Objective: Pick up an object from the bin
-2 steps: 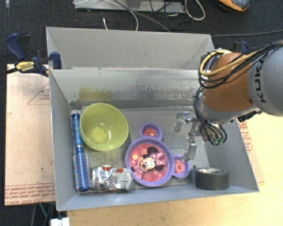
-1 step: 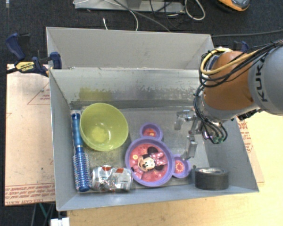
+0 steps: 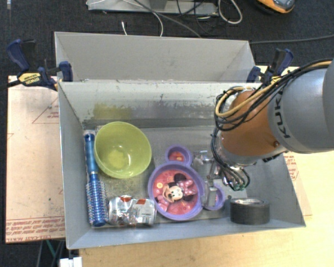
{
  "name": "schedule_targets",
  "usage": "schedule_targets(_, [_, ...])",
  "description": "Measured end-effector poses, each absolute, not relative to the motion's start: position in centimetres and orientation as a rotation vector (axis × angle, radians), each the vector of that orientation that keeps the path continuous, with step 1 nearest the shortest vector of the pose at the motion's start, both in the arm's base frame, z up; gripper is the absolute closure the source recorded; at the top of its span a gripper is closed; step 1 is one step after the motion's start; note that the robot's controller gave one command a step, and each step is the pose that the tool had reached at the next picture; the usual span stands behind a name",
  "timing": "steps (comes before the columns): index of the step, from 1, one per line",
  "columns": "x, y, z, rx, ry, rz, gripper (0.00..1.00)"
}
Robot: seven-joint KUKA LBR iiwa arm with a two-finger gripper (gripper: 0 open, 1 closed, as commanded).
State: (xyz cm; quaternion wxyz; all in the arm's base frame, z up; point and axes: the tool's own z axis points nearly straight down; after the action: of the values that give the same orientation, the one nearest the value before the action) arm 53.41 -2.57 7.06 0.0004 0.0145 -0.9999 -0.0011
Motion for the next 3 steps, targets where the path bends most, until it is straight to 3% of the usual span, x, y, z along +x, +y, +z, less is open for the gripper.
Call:
schedule_targets(1, [52.4, -2.0, 12.9, -0.379, -3.137, -0.003, 0.0])
schedule_targets(2, [56.3, -2.9, 9.9, -0.705, -3.061, -0.004, 0.0])
schedule_targets(3, [51.5, -2.9, 6.9, -0.918, -3.013, -0.006, 0.0])
